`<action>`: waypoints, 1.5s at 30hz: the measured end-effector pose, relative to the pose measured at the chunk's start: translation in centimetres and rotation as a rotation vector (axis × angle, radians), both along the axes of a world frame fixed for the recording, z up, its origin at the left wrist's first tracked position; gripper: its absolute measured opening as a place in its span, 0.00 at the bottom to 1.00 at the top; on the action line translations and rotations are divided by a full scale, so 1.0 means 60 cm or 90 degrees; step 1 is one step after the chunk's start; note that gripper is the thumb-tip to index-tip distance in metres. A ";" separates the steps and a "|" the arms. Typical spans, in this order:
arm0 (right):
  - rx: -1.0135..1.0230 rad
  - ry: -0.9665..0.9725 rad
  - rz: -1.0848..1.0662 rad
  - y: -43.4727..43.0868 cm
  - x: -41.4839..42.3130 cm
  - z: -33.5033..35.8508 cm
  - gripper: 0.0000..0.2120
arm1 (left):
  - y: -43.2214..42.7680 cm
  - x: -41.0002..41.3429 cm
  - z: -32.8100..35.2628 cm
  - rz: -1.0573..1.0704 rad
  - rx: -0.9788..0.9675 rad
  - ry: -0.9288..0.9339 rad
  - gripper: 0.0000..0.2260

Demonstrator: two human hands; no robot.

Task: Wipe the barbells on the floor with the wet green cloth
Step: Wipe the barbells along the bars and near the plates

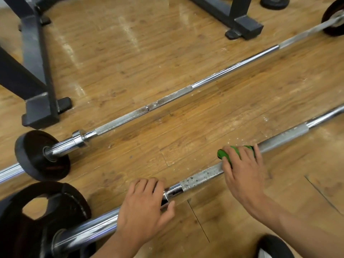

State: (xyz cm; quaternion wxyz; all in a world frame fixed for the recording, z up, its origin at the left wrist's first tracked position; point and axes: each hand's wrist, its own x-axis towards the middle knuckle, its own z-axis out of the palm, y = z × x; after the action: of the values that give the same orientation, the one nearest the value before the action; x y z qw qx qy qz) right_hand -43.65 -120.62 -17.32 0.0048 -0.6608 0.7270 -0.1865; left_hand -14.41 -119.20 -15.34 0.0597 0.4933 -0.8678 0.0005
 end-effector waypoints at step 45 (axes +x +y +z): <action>0.041 0.146 0.249 -0.059 -0.176 0.011 0.20 | -0.087 -0.194 0.028 0.031 0.224 -0.015 0.35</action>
State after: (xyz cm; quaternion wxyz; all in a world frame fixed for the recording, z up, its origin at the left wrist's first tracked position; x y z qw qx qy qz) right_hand -54.22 -124.16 -16.64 -0.0203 -0.8054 0.5866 -0.0825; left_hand -26.03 -124.44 -13.66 -0.0378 0.5172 -0.8428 -0.1441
